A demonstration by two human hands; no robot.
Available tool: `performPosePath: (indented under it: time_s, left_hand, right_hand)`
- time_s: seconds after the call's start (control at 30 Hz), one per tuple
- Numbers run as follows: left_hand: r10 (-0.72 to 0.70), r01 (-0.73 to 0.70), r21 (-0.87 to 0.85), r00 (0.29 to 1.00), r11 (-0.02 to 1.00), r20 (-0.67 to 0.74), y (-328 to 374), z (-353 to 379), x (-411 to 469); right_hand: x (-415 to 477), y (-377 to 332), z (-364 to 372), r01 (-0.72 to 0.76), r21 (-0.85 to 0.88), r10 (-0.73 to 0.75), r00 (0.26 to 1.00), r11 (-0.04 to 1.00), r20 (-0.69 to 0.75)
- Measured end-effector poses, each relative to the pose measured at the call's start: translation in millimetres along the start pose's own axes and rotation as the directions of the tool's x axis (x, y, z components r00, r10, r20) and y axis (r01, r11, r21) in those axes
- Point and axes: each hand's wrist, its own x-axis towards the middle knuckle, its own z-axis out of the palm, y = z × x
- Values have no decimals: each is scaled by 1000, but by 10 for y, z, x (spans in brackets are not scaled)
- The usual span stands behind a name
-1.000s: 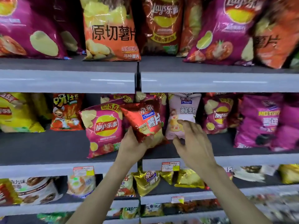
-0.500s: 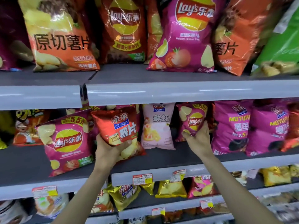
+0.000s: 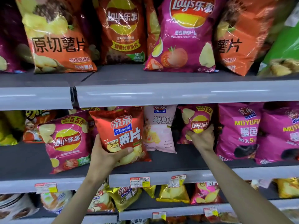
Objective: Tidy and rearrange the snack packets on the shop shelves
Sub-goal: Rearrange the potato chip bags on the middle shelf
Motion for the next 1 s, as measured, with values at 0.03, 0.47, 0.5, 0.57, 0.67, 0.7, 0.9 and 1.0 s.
performPosePath:
  time_s: [0.03, 0.47, 0.5, 0.57, 0.67, 0.7, 0.9, 1.0]
  left_hand:
    - [4, -4, -7, 1000, 1000, 3, 37, -15, -26]
    - [-8, 9, -26, 1000, 1000, 4, 131, -462, -295]
    - [-14, 14, -27, 1000, 1000, -8, 127, -513, -318]
    - [-23, 22, -24, 999, 999, -32, 100, -624, -364]
    - [-45, 43, -37, 997, 998, -66, 70, -808, -450]
    - [-47, 45, -31, 997, 999, -67, 61, -874, -478]
    - [-50, 48, -33, 996, 998, -69, 40, -1278, -653]
    - [-72, 69, -38, 994, 997, -80, -7, -1497, -721]
  right_hand:
    - [-38, -26, -21, 7, 9, -7, 1000, 1000, -10]
    - [-855, -200, -364, 352, 49, -348, 934, 935, -74]
    - [-942, -227, -365, 358, 52, -352, 931, 932, -99]
    - [-1150, -315, -338, 341, 83, -333, 939, 937, -89]
    - [-1494, -486, -182, 298, 179, -308, 951, 938, 31]
    - [-1600, -532, -99, 291, 210, -311, 948, 933, 67]
    - [-2142, -789, 602, 218, 307, -276, 948, 926, 161]
    - [-2267, -928, 990, 243, 201, -268, 957, 949, 109]
